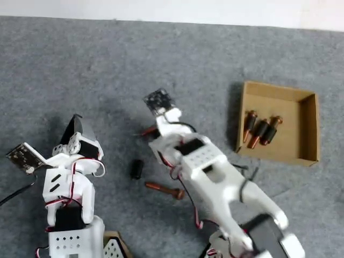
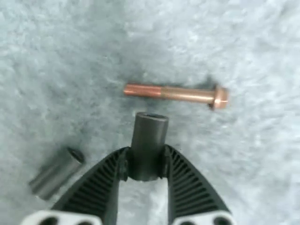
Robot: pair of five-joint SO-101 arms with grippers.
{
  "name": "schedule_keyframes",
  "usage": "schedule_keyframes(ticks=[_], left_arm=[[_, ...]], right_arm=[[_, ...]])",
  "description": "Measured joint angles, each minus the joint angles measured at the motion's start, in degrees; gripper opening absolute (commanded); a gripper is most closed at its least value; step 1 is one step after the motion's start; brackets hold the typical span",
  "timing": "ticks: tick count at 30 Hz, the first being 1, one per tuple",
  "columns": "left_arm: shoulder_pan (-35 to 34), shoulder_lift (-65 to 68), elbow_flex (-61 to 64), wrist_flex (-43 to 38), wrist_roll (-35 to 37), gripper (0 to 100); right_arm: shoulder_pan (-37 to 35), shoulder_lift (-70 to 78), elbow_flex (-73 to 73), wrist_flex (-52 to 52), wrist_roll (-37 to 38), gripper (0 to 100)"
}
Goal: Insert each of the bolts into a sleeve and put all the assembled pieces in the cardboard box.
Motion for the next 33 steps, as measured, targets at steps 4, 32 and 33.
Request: schedule_keyframes(ticks=[4,32,33], left_arm=[[4.04,0.00,0.00,0.00,-5.45,1],[25.14,64.97,-16.62,-23.56,-20.92,15],[25.58,68.04,-18.81,-23.91,-21.01,15]], right_arm=[[1.32,-7.12,6.95,-4.22,4.92,0.5],[13.19,-36.92,34.20,-11.25,9.67,0.5],[13.80,-37.19,34.20,-11.25,9.67,0.5]])
